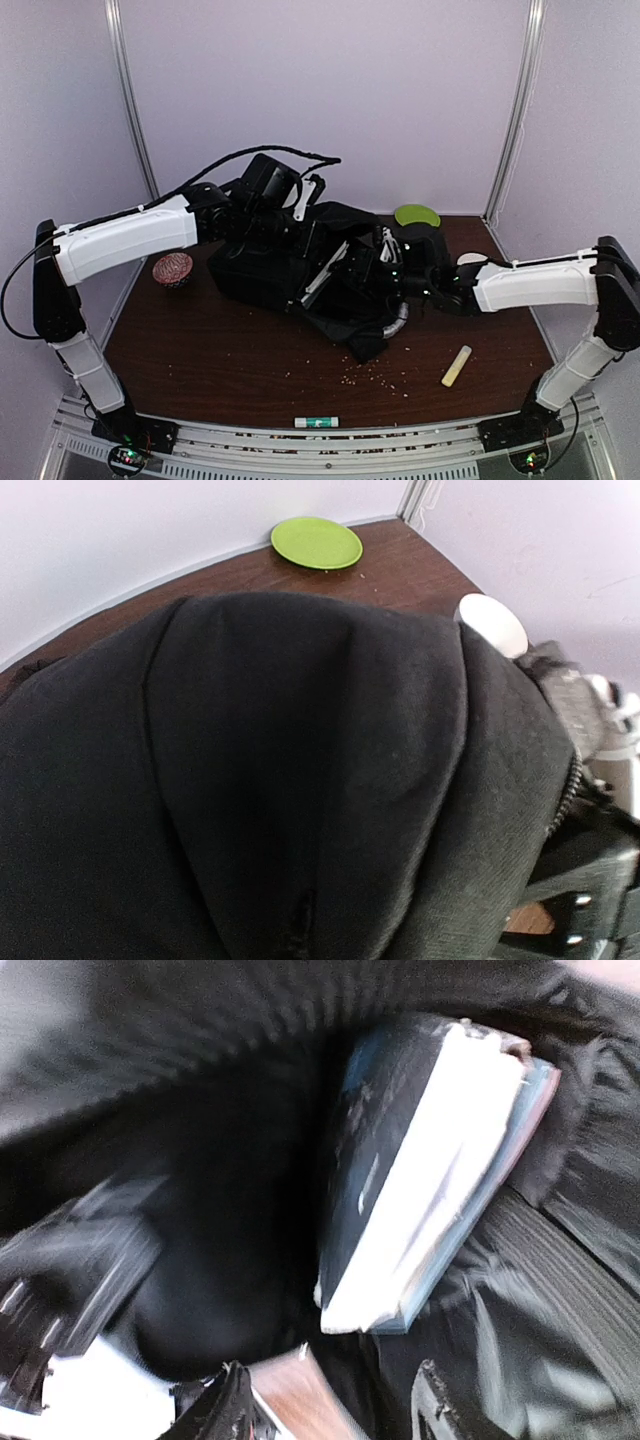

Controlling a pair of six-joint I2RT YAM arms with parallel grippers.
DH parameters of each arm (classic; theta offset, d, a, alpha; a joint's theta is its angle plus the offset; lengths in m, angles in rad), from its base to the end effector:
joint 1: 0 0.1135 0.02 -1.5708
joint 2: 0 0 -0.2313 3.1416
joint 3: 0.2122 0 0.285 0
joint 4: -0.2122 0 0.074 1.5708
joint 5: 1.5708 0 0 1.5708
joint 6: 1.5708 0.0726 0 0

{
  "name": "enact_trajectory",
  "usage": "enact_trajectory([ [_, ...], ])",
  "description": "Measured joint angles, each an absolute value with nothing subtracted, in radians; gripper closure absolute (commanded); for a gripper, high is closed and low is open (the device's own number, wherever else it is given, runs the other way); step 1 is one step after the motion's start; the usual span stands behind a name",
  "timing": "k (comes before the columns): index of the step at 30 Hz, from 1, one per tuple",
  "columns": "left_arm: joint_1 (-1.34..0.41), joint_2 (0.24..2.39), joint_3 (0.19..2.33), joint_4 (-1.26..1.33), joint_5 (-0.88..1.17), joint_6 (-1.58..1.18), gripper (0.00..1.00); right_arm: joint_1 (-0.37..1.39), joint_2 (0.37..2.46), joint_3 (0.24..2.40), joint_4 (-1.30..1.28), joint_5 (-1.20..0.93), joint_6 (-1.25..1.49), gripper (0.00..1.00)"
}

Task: Pack the student bag
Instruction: Place the book in the student bag.

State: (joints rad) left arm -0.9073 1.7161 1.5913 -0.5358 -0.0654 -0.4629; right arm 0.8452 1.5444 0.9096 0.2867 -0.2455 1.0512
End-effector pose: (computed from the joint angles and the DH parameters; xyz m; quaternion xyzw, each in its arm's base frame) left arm 0.2828 -0.3540 0.2774 0.1838 0.8788 -0.2552 0.3588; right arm 0.2586 0.3181 0.1786 0.0137 0.8156 0.5212 0.2507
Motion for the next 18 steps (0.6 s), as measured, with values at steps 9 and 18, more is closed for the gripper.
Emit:
enact_trajectory([
  [9, -0.883, 1.678, 1.498, -0.441, -0.099, -0.493, 1.00, 0.842, 1.044, 0.643, -0.105, -0.041, 0.983, 0.43],
  [18, -0.883, 1.662, 1.357, -0.270, -0.131, -0.545, 1.00, 0.780, 0.768, 0.454, -0.524, 0.233, 1.086, 0.40],
])
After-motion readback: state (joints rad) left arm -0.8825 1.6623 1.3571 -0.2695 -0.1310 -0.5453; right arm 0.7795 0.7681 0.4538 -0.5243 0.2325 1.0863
